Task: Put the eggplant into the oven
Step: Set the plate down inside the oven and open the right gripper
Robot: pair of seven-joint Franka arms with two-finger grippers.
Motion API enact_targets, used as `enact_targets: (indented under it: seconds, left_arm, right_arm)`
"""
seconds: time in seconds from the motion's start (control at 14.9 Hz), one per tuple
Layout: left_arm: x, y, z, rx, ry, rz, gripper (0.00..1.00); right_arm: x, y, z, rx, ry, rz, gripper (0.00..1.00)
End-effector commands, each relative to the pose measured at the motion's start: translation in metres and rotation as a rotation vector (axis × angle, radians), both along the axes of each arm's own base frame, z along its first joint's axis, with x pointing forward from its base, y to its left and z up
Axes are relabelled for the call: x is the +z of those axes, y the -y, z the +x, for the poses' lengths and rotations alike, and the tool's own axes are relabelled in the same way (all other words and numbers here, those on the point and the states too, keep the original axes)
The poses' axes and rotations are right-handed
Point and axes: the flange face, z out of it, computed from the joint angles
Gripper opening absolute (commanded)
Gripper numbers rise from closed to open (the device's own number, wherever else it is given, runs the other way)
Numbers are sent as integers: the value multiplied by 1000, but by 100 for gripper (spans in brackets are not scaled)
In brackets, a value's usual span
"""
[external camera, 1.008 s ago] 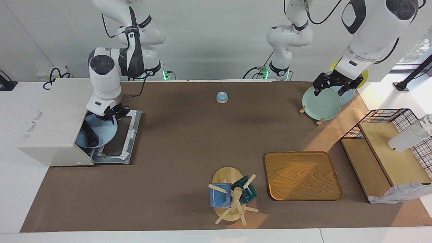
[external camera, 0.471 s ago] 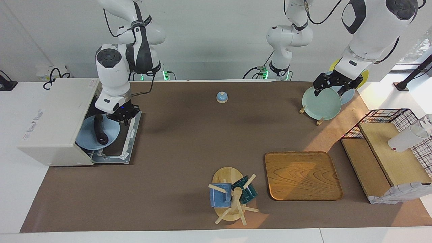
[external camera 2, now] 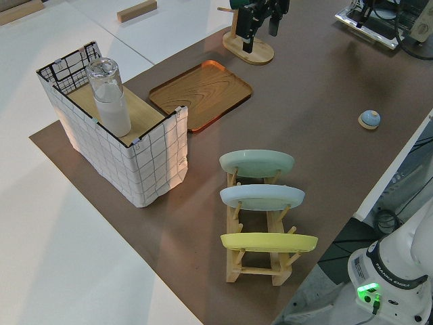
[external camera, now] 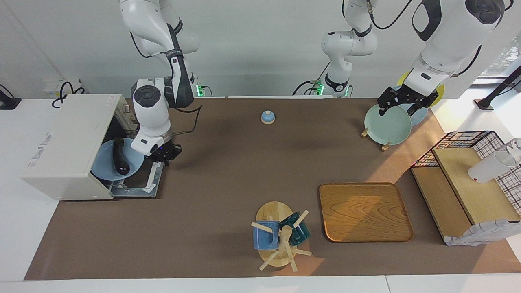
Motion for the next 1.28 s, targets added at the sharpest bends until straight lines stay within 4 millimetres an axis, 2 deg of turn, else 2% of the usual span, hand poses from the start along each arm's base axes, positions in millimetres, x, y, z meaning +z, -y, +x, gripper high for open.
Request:
enact_targets:
  seconds: [0.0, 0.2, 0.94, 1.08, 1.21]
  left_arm:
    - [2, -3, 0, 10, 7, 26, 100]
    - [2, -3, 0, 8, 7, 26, 100]
    - [3, -3, 0, 8, 8, 26, 100]
    - [2, -3, 0, 8, 7, 26, 100]
    - [2, -3, 0, 10, 7, 26, 100]
  right_arm:
    - [-5, 5, -3, -38, 1, 18, 0]
    - [-15, 6, -9, -64, -25, 36, 0]
    - [-22, 11, -20, -12, -71, -8, 0]
    - [-16, 14, -16, 92, -83, -108, 0]
    - [2, 16, -3, 150, -106, -175, 0]
